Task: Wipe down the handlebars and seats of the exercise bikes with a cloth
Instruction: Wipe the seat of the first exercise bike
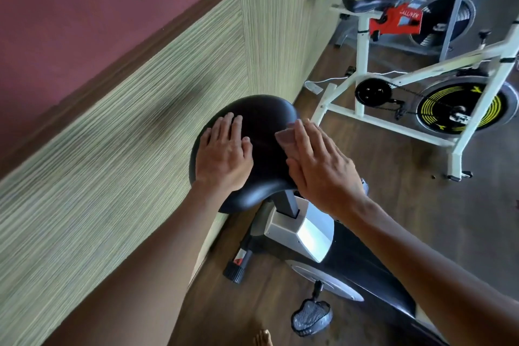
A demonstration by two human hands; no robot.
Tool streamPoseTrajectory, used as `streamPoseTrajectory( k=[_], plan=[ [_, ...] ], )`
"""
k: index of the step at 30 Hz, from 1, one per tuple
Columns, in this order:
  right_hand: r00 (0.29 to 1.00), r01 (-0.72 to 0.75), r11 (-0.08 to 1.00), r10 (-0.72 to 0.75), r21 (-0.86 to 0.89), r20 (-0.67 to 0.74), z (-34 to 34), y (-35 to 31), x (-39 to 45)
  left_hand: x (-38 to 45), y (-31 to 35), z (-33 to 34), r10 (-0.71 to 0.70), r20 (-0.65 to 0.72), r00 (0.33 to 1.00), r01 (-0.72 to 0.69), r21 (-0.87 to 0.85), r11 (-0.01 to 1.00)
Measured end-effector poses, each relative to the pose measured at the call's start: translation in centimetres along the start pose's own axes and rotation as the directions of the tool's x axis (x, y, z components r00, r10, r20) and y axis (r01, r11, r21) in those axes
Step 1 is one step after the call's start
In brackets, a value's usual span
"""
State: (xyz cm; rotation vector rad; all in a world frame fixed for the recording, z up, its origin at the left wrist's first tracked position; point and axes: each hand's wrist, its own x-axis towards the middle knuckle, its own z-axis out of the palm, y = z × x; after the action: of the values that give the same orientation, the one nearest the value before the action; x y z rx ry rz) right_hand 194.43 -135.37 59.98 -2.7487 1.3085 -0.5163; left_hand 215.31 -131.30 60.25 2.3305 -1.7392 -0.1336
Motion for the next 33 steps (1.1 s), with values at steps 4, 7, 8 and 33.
streamPoseTrajectory(
  k=[4, 7, 8, 33],
  plan=[
    [0.998, -0.057, 0.998, 0.057, 0.039, 0.006, -0.3, 0.5, -0.6, 2.9, 1.7, -0.6, -0.022, -0.07, 0.997, 0.026, 0.051, 0.998],
    [0.982, -0.174, 0.98, 0.165, 0.101, 0.09, -0.3, 0.3, 1.1, 6.3, 2.8, -0.4, 0.015, -0.075, 0.997, -0.017, -0.038, 0.999],
    [0.972, -0.212, 0.969, 0.196, 0.126, 0.13, -0.3, 0.5, 1.9, 7.3, 3.1, -0.1, 0.02, -0.051, 0.998, -0.023, -0.044, 0.999],
    [0.898, -0.258, 0.757, -0.042, 0.6, 0.438, 0.8, 4.2, 6.7, 9.4, 3.3, 1.7, -0.076, 0.062, 0.995, 0.074, 0.033, 0.997]
  ],
)
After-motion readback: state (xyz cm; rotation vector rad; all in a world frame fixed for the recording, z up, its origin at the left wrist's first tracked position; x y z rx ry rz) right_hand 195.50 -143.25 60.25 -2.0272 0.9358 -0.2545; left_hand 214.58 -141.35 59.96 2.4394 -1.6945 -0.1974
